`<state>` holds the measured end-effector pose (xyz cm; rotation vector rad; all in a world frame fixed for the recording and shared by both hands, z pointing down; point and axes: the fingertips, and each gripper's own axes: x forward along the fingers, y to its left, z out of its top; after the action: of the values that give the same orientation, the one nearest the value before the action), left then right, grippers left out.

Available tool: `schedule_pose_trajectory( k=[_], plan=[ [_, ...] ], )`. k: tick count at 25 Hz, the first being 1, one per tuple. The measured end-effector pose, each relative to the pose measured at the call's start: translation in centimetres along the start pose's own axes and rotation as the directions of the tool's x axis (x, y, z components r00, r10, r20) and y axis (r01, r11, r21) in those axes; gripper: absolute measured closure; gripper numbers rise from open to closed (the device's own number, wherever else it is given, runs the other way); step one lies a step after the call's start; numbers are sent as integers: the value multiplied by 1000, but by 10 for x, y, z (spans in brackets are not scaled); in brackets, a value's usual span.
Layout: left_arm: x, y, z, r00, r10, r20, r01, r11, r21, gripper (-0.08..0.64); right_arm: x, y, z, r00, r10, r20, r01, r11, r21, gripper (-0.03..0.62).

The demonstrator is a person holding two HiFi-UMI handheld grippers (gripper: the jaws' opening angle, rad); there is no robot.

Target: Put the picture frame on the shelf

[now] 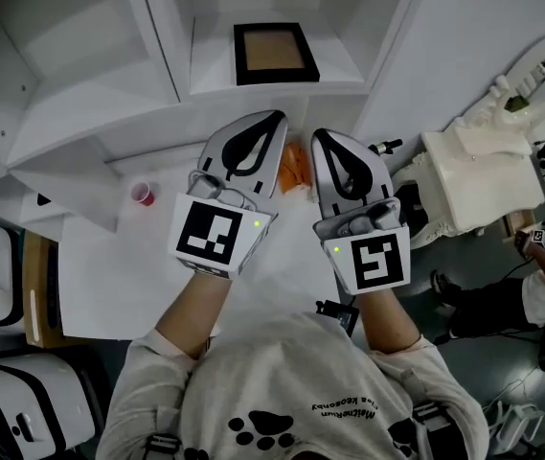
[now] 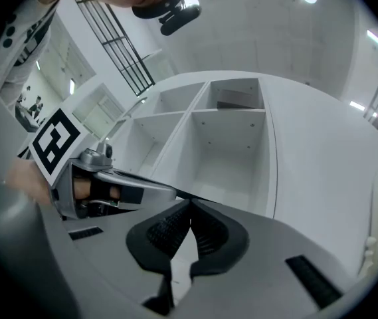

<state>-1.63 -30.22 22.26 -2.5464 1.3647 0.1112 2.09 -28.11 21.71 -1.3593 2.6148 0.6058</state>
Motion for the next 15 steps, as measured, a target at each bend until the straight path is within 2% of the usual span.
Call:
schedule_pose_trajectory(
  k=[10, 15],
  plan=[
    [-38, -11, 6, 999, 30, 32, -30, 999, -24, 540, -19, 10, 10, 998, -57, -10, 57, 998, 24, 560],
    [-59, -22, 6, 996, 67, 56, -63, 995, -76, 540, -35, 22, 10, 997, -71, -21, 72, 997, 35, 560]
  ],
)
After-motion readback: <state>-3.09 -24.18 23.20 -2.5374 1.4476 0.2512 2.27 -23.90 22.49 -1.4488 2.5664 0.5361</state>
